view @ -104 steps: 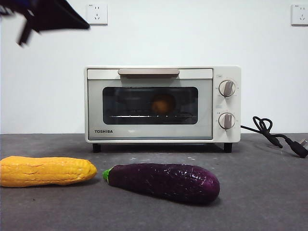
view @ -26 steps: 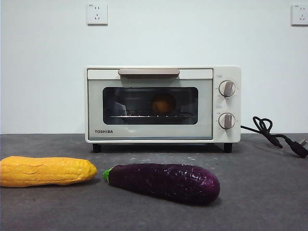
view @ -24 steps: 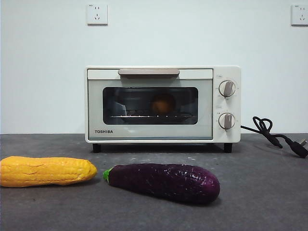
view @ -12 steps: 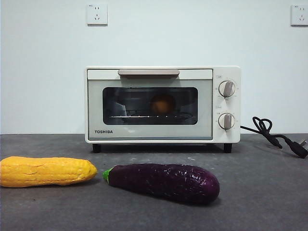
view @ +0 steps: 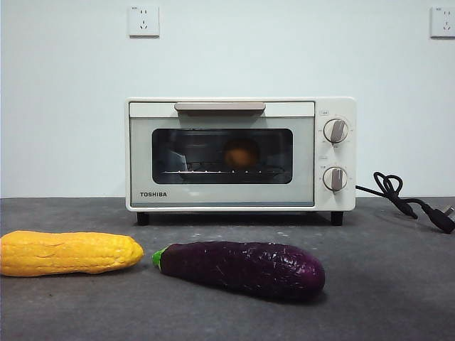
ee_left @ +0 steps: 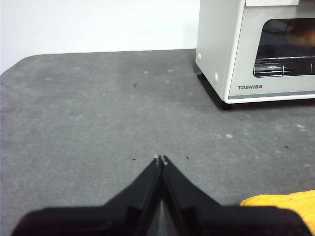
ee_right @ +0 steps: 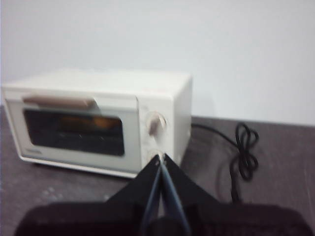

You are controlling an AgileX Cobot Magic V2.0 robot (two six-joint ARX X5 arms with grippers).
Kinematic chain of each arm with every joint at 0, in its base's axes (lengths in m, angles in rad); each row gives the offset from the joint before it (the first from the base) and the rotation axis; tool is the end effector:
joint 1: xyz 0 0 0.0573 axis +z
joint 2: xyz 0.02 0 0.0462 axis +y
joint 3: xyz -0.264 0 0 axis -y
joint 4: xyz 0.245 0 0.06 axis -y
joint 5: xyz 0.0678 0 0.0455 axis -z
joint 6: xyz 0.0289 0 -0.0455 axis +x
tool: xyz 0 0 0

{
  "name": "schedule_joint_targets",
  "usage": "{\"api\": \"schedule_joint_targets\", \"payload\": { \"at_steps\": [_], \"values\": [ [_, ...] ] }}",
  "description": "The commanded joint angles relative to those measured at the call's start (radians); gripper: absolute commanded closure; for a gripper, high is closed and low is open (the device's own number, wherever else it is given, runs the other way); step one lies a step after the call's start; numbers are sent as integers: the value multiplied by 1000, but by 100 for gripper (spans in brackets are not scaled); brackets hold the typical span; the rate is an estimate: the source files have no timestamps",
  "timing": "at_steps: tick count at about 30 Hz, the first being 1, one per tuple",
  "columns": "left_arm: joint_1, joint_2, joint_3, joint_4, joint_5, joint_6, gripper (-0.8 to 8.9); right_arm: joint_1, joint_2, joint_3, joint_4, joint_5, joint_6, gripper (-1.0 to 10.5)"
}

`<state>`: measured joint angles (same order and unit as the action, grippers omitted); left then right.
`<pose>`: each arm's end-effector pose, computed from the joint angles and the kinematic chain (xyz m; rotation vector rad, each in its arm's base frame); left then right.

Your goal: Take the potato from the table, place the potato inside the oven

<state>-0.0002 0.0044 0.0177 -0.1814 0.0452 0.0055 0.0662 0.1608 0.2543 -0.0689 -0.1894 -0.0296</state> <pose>0.0955 -0.0013 0.1517 0.0017 0.1679 -0.0458 0.0933 0.0116 0.2307 -0.0310 -0.0284 0.2552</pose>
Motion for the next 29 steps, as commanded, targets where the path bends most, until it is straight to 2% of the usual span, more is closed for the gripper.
{"api": "schedule_joint_targets", "payload": {
  "at_steps": [1,10,14,19,23,29],
  "values": [
    [3,-2,-15,2,7,-10,817,-1,-43,-82,35,14,38,946],
    [3,-2,-15,2,7,-10,817,-1,-145,-212,27,16,59,946],
    [3,-2,-15,2,7,-10,817,0,-160,-248,4,12,99,946],
    [3,-2,-15,2,6,-10,817,0,-160,-249,-106,15,105,946],
    [3,-2,-15,3,7,-10,817,0,-160,-249,-98,12,156,946],
    [3,-2,-15,3,6,-10,817,0,-159,-249,-98,13,155,946]
  ]
}}
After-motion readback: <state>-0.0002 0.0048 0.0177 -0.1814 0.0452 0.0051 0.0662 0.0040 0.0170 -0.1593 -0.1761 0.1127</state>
